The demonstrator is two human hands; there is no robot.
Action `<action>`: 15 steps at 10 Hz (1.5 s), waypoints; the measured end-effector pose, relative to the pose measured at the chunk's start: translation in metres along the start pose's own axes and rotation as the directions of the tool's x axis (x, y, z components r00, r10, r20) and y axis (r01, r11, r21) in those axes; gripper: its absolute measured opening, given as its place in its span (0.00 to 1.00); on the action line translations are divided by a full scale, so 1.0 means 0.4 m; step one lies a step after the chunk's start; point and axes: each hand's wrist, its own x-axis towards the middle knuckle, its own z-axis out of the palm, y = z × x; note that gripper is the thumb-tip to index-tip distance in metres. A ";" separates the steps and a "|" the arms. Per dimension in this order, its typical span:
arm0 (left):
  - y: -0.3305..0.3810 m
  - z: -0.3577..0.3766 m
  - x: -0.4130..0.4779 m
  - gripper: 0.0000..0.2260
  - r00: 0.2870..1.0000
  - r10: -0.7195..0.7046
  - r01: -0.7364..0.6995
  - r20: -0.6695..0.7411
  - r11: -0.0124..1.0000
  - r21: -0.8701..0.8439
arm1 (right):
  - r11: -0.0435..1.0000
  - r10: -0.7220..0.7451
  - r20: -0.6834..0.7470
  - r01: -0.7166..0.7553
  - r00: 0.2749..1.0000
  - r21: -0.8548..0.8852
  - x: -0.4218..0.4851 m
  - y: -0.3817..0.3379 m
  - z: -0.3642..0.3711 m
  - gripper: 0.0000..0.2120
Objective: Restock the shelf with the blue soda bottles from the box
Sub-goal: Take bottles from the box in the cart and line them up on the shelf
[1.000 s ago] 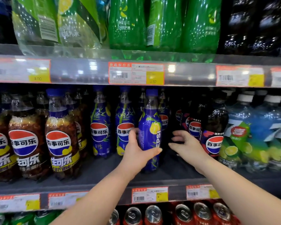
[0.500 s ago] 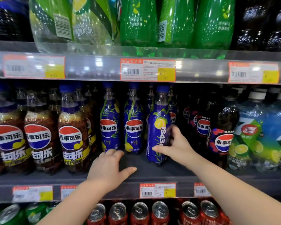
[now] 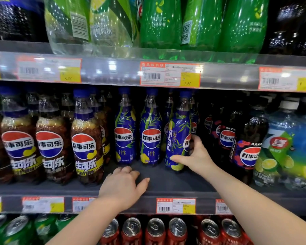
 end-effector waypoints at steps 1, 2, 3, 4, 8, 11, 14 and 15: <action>0.000 0.000 -0.001 0.44 1.000 0.000 0.000 0.010 1.000 0.001 | 0.998 0.029 0.112 -0.035 0.993 0.048 -0.002 0.004 0.003 0.48; 0.001 -0.003 -0.001 0.44 1.000 0.002 -0.002 0.007 1.000 0.002 | 0.993 0.024 0.198 -0.047 0.980 0.109 -0.001 0.011 0.000 0.46; 0.002 -0.004 -0.002 0.44 1.000 0.004 -0.004 0.007 1.000 -0.001 | 1.000 0.027 0.090 -0.028 0.996 0.009 0.003 0.004 0.003 0.49; 0.002 -0.004 -0.003 0.45 1.000 -0.002 0.002 0.009 1.000 -0.005 | 0.998 0.035 0.222 -0.044 0.974 0.038 0.001 0.000 -0.002 0.43; 0.005 -0.009 -0.006 0.45 1.000 -0.003 0.003 0.014 1.000 -0.017 | 1.000 -0.013 0.133 0.017 0.991 -0.026 0.022 -0.002 0.020 0.44; 0.004 -0.005 -0.004 0.38 0.999 -0.003 0.003 0.034 1.000 0.001 | 0.999 0.011 0.113 -0.007 0.994 -0.039 0.046 0.015 0.033 0.43; 0.007 -0.012 -0.008 0.33 0.999 -0.013 0.014 0.051 1.000 -0.010 | 0.995 0.033 0.097 -0.024 0.995 -0.094 0.037 0.007 0.035 0.43; 0.009 -0.013 -0.011 0.27 0.999 -0.007 0.007 0.041 1.000 -0.001 | 0.988 0.033 0.059 -0.024 0.998 -0.150 0.015 -0.015 0.028 0.41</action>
